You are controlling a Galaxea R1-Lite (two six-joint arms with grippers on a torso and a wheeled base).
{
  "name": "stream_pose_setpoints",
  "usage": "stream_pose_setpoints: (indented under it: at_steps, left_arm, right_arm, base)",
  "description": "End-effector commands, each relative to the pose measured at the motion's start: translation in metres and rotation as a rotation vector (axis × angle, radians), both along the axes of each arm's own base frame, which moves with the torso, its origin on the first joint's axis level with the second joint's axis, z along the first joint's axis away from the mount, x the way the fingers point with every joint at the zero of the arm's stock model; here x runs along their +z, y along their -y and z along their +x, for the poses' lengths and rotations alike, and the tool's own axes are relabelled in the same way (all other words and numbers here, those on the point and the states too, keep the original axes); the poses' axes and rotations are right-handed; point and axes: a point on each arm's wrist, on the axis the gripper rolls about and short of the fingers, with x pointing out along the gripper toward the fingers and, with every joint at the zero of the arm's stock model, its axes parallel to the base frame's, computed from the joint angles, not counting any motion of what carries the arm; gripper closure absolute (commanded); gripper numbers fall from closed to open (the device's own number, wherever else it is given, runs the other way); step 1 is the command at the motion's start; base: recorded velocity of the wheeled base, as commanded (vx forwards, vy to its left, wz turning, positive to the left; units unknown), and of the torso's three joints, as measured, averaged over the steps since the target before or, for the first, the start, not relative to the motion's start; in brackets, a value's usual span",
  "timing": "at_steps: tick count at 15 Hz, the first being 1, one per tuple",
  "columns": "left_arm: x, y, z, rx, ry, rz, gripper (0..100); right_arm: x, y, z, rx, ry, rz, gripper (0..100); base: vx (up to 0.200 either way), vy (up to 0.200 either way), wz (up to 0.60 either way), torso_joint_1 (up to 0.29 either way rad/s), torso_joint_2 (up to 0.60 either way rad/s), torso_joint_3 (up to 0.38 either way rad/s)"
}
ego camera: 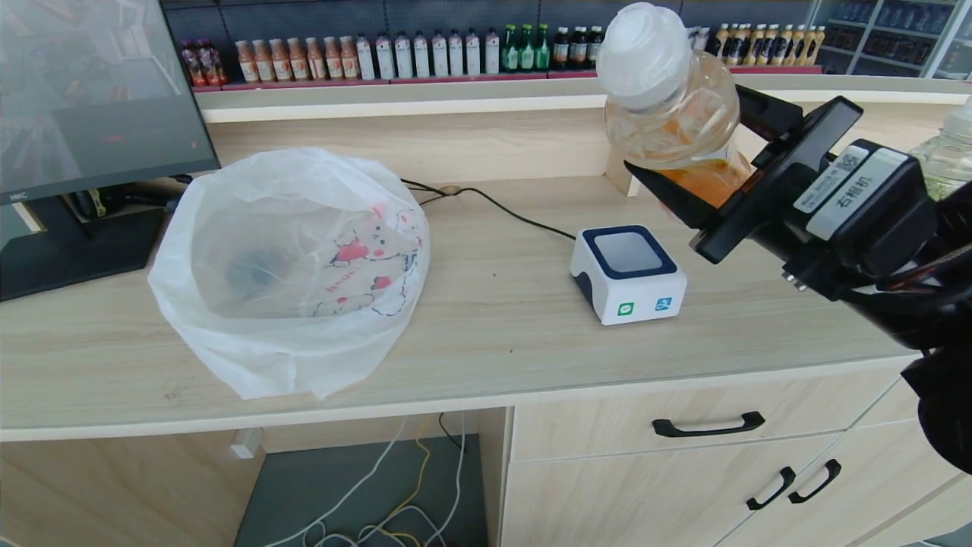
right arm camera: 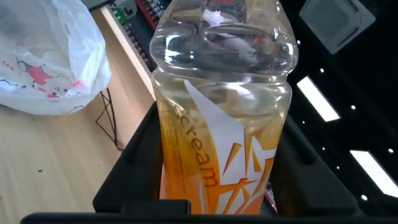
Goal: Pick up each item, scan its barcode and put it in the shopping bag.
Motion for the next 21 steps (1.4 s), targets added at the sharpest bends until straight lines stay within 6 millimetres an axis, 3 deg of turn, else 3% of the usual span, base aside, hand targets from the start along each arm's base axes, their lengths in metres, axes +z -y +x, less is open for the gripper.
stream_pose_setpoints:
  at_steps: [1, 8, 14, 21]
  left_arm:
    - [0.000, 0.000, 0.000, 0.000, 0.000, 0.000, 0]
    - [0.000, 0.000, 0.000, 0.000, 0.000, 0.000, 0]
    - [0.000, 0.000, 0.000, 0.002, 0.000, 0.000, 0]
    - [0.000, 0.000, 0.000, 0.002, 0.002, 0.000, 0]
  right_arm:
    - [-0.024, -0.016, 0.020, 0.062, 0.008, -0.041, 100]
    - [-0.046, -0.025, 0.032, 0.181, 0.104, -0.177, 100]
    - [-0.053, -0.006, 0.048, 0.193, 0.139, -0.250, 100]
    - [-0.059, -0.007, 0.054, 0.181, 0.193, -0.292, 100]
  base:
    - [0.000, 0.000, 0.00, 0.000, 0.00, 0.000]
    - [0.000, 0.000, 0.00, 0.000, 0.00, 0.000]
    - [0.000, 0.000, 0.00, 0.000, 0.00, 0.000]
    - [0.000, 0.000, 0.00, 0.000, 0.00, 0.000]
